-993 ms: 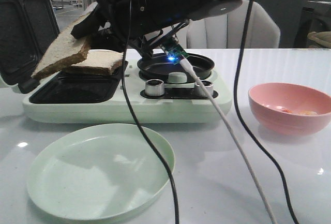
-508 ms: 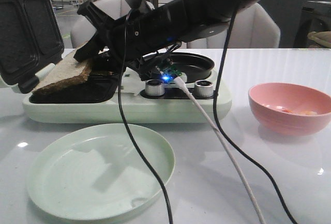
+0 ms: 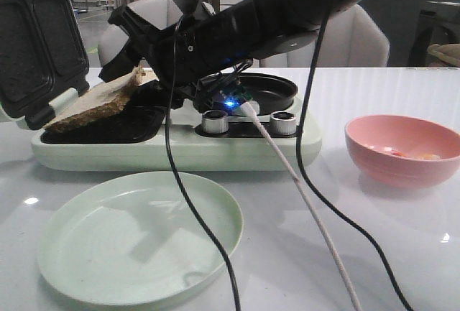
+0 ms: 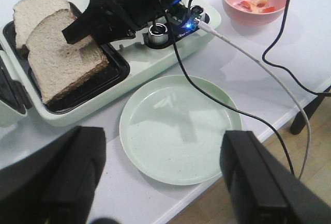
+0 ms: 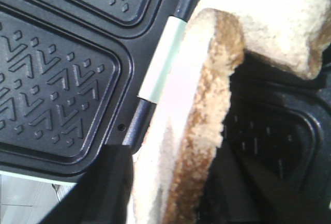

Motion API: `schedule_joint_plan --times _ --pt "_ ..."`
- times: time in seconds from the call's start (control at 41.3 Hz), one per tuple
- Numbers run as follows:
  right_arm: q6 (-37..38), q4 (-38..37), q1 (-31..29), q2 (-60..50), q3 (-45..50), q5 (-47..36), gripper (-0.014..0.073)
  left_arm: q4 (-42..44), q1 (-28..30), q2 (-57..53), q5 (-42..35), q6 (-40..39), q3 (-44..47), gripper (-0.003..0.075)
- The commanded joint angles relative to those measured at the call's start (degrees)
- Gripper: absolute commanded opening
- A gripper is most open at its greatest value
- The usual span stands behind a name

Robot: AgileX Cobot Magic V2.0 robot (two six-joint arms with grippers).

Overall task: Make breakfast with bread and shrimp
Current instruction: 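Carry the bread slice over and lower it onto the sandwich maker, then open the right gripper and lift it away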

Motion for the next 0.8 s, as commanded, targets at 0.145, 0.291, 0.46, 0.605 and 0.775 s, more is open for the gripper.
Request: schedule_joint_plan --times 0.145,0.291,0.46,0.605,0.775 --pt "1.0 -2.4 0.1 -5.0 -2.3 1.0 0.0479 -1.2 -0.3 -0.1 -4.4 -0.2 -1.6 0.0521" --pt "6.8 -12.3 0.1 -7.0 -2.3 -0.9 0.0472 -1.2 -0.3 -0.1 -4.4 -0.2 -1.6 0.0521" --pt "15.6 -26.7 0.1 -10.4 -2.3 -1.3 0.0472 -1.2 -0.3 -0.1 -4.4 -0.2 -1.6 0.0521" --pt "22.8 -39.2 0.1 -15.1 -2.3 -0.4 0.0472 -1.2 -0.3 -0.1 -4.4 -0.2 -1.6 0.0521" --pt "30.4 -54.9 0.1 -22.3 -2.3 3.2 0.0472 -1.2 -0.3 -0.1 -4.4 -0.2 -1.6 0.0521"
